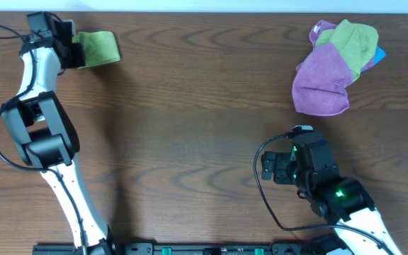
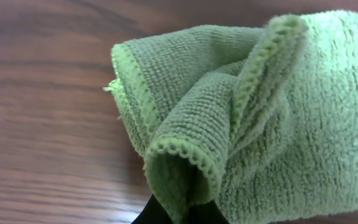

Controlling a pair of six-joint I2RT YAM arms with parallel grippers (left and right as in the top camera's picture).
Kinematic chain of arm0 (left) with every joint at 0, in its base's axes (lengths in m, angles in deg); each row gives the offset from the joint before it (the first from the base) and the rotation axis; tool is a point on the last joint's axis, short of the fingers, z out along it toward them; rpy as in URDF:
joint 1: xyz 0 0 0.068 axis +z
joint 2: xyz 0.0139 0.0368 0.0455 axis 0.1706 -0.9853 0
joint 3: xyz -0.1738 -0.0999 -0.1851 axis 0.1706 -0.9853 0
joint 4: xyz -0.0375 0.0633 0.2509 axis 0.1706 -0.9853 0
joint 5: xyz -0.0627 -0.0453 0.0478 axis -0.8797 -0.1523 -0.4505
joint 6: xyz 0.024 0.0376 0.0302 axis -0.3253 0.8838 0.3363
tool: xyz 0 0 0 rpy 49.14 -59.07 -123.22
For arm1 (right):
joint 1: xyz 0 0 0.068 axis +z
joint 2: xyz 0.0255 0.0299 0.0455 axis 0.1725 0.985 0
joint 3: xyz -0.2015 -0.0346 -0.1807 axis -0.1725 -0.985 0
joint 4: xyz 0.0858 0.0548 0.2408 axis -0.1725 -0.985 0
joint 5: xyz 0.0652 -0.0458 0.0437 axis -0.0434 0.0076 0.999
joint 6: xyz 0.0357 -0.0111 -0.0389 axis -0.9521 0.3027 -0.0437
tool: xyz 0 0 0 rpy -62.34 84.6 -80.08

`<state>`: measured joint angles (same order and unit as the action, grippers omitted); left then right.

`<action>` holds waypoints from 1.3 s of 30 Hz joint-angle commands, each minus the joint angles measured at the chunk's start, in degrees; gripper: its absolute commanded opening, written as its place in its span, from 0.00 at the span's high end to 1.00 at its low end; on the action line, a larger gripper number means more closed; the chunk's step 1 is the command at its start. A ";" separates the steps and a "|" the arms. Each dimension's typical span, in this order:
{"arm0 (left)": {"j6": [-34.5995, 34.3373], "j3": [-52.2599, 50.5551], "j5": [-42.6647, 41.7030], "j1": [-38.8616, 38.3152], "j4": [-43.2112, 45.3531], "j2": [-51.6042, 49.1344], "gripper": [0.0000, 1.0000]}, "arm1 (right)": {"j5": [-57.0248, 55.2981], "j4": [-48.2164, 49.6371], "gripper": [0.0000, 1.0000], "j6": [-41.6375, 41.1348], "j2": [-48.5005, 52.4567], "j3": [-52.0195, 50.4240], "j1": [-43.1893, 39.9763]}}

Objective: Fold the cloth
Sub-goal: 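Drag the folded green cloth leftward to the table's upper-left corner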

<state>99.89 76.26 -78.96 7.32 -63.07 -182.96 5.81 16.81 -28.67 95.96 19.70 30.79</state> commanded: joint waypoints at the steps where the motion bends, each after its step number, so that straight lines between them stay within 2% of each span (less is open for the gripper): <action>1: 3.87 1.88 2.38 0.83 1.90 -0.74 0.95 | 0.24 -0.04 0.01 -0.85 0.00 -0.24 0.17; 10: 7.15 2.05 3.91 0.87 5.42 -0.94 0.94 | 0.22 -0.02 0.01 -0.85 0.00 -0.24 0.17; 15: 8.24 2.05 0.96 0.83 7.52 -0.94 0.94 | 0.22 0.00 0.01 -0.85 0.00 -0.24 0.17; 23: 8.22 2.05 0.96 -0.44 6.45 -0.98 0.94 | 0.22 1.16 0.01 -0.85 0.00 -0.24 0.17; 24: 8.15 2.05 0.98 -0.48 6.45 -0.98 0.87 | 0.22 1.51 0.01 -0.85 0.00 -0.24 0.17; 25: 7.63 2.05 1.14 -0.52 6.49 -0.98 0.61 | 0.22 1.70 0.01 -0.85 0.00 -0.24 0.17; 27: 7.26 2.05 2.03 -0.52 6.75 -0.98 0.29 | 0.24 1.70 0.01 -0.87 0.00 -0.24 0.17; 29: 5.29 2.05 6.97 -0.52 7.74 -0.98 0.04 | 0.24 1.70 0.01 -0.85 0.00 -0.24 0.17; 33: 3.80 2.05 12.74 -0.39 8.87 -0.98 0.05 | 0.24 1.73 0.01 -0.85 0.00 -0.24 0.17; 39: -0.26 2.97 12.98 -0.46 9.03 0.20 0.00 | 0.24 1.73 0.01 -0.85 0.00 -0.24 0.17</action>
<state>102.71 76.72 -67.79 6.78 -54.08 -182.96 5.83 18.50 -28.70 95.96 19.70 30.79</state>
